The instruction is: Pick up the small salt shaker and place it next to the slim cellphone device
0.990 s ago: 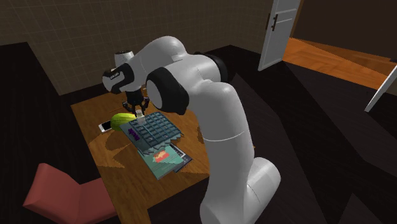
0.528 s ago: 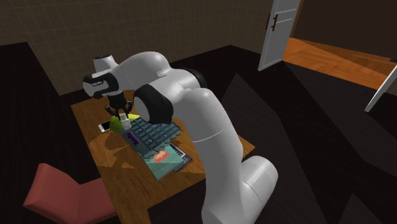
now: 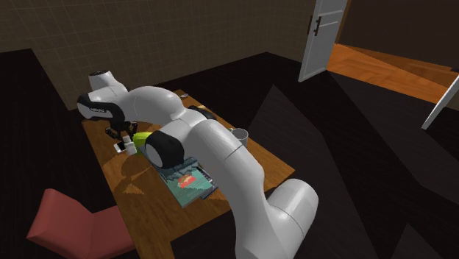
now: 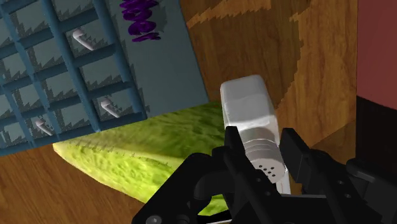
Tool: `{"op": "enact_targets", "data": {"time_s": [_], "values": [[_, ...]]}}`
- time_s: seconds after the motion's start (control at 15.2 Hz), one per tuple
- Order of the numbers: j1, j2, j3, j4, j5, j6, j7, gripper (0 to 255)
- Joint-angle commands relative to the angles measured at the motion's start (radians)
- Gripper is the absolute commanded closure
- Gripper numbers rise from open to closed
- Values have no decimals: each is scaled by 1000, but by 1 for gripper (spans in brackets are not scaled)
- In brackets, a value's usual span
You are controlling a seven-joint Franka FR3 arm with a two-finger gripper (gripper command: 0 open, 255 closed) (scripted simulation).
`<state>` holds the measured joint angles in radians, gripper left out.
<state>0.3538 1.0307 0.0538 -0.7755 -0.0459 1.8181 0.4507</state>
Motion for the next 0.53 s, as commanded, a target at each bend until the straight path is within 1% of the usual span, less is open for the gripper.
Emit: {"op": "enact_targets", "data": {"time_s": [0.0, 0.46], "values": [[2, 20, -1, 10, -1, 10, 2, 255], [1, 45, -2, -38, -1, 83, 3, 255]]}}
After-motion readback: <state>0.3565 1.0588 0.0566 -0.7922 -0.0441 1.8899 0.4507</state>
